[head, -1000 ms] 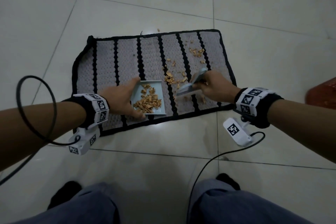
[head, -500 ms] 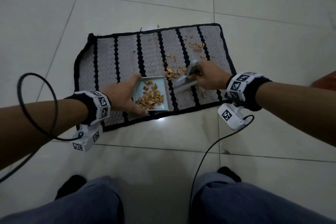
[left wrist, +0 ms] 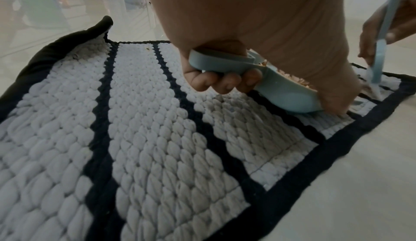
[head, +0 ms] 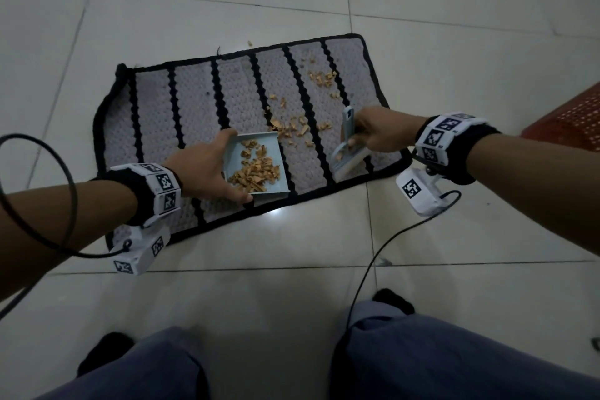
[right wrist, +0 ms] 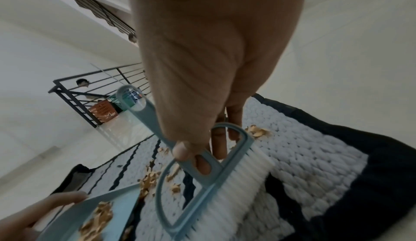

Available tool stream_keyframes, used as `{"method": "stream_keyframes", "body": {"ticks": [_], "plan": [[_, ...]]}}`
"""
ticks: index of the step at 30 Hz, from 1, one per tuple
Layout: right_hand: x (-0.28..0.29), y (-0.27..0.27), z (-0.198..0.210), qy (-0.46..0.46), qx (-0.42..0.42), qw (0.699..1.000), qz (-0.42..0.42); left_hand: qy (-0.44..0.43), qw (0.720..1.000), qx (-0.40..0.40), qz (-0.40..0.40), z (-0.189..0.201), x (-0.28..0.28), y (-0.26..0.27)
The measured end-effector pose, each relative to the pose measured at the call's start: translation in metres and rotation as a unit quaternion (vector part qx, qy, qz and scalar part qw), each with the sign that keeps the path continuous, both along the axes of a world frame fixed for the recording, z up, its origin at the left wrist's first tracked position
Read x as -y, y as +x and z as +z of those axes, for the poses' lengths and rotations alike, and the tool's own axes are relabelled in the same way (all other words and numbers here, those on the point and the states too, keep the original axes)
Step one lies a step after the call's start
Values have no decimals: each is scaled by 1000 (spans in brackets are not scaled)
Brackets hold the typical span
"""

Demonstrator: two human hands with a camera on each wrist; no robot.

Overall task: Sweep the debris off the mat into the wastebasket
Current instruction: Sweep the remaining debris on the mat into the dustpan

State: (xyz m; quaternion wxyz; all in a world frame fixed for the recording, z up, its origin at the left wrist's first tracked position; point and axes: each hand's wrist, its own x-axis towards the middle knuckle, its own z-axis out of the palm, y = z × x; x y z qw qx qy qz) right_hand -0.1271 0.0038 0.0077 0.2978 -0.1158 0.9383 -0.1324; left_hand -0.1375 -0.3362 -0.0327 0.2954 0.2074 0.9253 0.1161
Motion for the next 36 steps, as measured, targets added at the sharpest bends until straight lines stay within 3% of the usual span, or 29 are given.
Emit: {"method": "stream_keyframes", "body": {"ticks": [8, 14, 19, 27, 33, 36], "plan": [[-2, -21, 11, -77, -114, 984, -116, -25, 1000, -11, 0, -6, 5, 4], [3, -4, -3, -72, -24, 997, -35, -4, 1000, -8, 17, -9, 15, 2], [3, -12, -6, -65, -97, 986, -120, -8, 1000, -2, 18, -7, 18, 1], [72, 6, -11, -131, -43, 990, -15, 2, 999, 9, 37, -6, 21, -1], [62, -19, -27, -138, -111, 972, -158, -21, 999, -1, 30, -8, 29, 2], [58, -17, -25, -166, -136, 959, -184, -21, 999, -4, 31, -10, 29, 1]]}}
